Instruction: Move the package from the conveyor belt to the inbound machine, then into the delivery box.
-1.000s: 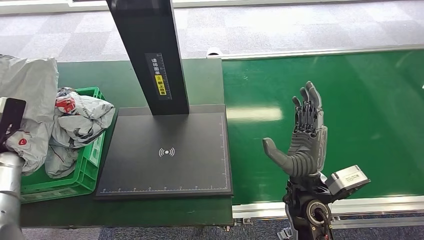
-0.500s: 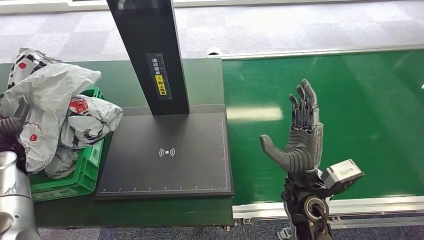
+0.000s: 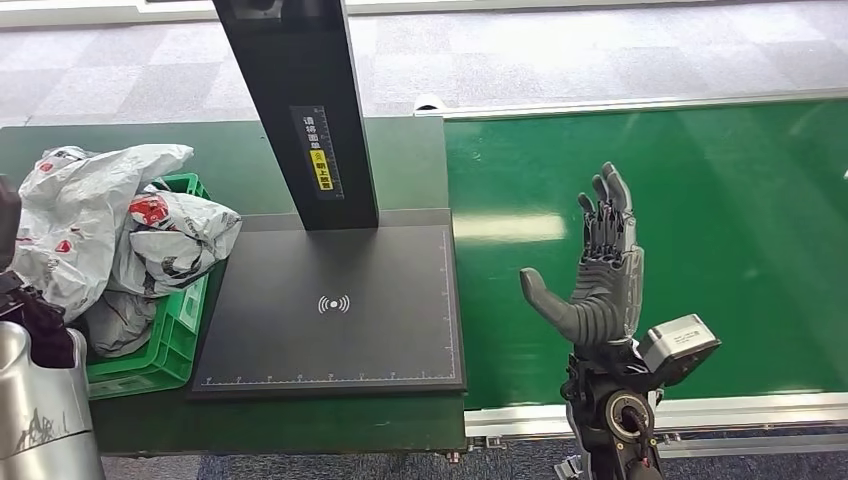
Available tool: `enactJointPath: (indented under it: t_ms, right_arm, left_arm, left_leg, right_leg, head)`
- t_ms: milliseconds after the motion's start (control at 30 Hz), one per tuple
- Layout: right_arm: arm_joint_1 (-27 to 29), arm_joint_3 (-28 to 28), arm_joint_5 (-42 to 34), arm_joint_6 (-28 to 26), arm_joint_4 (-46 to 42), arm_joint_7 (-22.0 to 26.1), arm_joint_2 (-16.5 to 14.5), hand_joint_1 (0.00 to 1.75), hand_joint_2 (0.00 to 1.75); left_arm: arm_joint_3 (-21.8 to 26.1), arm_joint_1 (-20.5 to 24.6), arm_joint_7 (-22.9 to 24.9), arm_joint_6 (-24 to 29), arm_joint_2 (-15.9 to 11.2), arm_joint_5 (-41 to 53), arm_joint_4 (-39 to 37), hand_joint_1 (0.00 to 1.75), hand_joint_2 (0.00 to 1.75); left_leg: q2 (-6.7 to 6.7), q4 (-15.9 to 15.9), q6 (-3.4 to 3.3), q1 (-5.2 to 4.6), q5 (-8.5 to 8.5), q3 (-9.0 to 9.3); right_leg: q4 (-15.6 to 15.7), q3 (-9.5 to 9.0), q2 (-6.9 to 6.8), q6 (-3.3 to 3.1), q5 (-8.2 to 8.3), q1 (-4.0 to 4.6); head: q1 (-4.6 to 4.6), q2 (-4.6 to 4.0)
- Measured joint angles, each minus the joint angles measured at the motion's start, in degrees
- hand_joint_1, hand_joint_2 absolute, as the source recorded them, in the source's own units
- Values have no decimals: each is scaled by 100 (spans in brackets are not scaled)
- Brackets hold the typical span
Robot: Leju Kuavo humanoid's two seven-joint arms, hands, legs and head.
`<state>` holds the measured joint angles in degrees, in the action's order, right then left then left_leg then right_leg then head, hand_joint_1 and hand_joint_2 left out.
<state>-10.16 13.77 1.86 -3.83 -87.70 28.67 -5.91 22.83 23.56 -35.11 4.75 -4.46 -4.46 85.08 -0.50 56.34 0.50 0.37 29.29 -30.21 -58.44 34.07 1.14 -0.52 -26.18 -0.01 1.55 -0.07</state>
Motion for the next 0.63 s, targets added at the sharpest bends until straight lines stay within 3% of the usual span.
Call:
enactJointPath:
  t_ms: [200,633]
  right_arm:
    - [1,-8,-1,-2,56,-4,1,0,175]
    - [1,-38,0,-2,96,-21,1,0,175]
  left_arm:
    - [-302,-435,-63,-40,234,-11,821,0,175]
    - [-442,-650,-91,-103,354,52,1177,0,175]
  left_leg:
    - [-1,0,0,0,1,-2]
    - [-1,0,0,1,0,0]
  right_leg:
    - [1,0,0,0,0,-1]
    - [0,-1,0,0,0,0]
  head:
    - [1,0]
    - [1,0]
